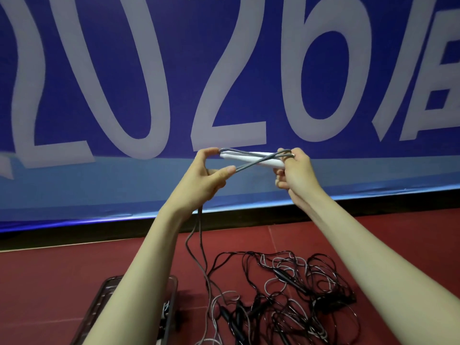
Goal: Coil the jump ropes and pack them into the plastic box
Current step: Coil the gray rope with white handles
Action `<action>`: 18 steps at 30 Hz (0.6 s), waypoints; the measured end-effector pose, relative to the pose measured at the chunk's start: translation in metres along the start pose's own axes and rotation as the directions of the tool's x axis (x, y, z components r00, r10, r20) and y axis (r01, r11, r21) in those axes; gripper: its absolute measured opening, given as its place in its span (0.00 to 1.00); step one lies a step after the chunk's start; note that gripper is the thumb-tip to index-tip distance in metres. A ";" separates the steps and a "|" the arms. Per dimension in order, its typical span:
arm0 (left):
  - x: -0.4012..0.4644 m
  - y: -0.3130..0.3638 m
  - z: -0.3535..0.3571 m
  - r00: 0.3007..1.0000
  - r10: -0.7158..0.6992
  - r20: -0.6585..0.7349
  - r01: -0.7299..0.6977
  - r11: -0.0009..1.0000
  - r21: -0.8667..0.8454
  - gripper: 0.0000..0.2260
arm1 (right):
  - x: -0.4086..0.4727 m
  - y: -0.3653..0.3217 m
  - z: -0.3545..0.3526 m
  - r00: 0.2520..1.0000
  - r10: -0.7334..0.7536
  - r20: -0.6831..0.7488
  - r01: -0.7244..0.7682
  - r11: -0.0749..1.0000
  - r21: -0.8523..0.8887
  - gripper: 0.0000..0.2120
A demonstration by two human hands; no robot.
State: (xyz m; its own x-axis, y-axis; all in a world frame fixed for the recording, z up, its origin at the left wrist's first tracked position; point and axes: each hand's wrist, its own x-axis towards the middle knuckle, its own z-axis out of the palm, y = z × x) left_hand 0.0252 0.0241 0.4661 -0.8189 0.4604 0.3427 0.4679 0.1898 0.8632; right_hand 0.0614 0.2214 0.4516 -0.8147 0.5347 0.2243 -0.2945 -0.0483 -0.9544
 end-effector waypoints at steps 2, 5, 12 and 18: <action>-0.001 0.002 0.004 1.000 0.001 -0.005 -0.002 0.998 -0.056 0.18 | -0.001 -0.005 0.000 0.999 0.043 0.020 -0.045 0.991 0.128 0.07; -0.001 0.000 0.008 1.000 -0.011 0.028 0.013 0.998 -0.055 0.13 | -0.001 -0.013 -0.001 0.998 0.054 0.046 -0.063 0.974 0.217 0.05; 0.001 0.011 -0.013 0.946 0.244 -0.213 -0.216 0.965 0.148 0.08 | 0.000 -0.012 -0.023 0.943 -0.061 0.327 0.193 0.901 -0.389 0.09; 0.005 -0.024 -0.015 0.933 0.111 -0.342 -0.053 0.983 0.173 0.10 | -0.011 -0.028 -0.023 0.765 0.011 0.644 0.160 0.966 -0.206 0.10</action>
State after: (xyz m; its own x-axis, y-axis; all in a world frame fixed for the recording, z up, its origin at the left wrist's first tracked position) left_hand 0.0050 0.0092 0.4530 -0.8260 0.1540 0.5423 0.5614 0.3123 0.7664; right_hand 0.0903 0.2360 0.4717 -0.9480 -0.1354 0.2880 -0.3117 0.2121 -0.9262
